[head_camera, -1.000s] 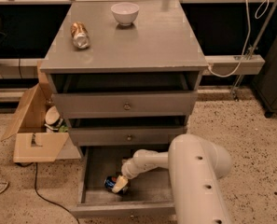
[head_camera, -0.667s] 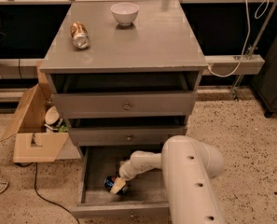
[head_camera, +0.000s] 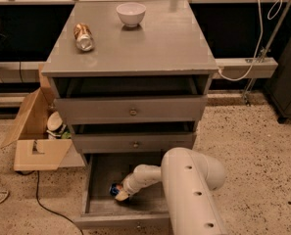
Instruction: Pick pepsi can from bottom drawer and place on counter
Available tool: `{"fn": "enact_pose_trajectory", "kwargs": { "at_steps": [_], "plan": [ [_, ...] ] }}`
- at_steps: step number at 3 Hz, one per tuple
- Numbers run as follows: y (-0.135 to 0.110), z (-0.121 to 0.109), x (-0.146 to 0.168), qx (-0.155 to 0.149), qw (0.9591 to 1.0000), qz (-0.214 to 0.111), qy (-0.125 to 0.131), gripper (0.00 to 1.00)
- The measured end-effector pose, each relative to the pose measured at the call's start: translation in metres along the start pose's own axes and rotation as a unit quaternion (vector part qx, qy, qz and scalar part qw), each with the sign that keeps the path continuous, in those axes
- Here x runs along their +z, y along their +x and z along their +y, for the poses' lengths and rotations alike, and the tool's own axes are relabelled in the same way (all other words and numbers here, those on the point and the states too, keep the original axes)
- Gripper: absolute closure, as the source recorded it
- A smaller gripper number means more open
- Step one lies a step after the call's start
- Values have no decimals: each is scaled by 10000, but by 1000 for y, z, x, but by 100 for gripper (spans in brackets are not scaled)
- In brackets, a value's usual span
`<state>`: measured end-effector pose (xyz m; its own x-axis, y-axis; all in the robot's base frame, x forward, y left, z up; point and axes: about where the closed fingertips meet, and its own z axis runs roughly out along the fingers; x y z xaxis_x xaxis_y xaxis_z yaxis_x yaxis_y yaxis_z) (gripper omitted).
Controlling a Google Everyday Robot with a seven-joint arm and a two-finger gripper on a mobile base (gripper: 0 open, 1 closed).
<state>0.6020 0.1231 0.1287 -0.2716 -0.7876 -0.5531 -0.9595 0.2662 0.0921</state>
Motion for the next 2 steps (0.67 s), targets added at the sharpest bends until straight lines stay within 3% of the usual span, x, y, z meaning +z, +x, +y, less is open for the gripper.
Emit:
{"fn": "enact_pose_trajectory", "kwargs": {
  "at_steps": [2],
  "plan": [
    [2, 1, 5, 6, 10000, 11, -10, 93]
  ]
}}
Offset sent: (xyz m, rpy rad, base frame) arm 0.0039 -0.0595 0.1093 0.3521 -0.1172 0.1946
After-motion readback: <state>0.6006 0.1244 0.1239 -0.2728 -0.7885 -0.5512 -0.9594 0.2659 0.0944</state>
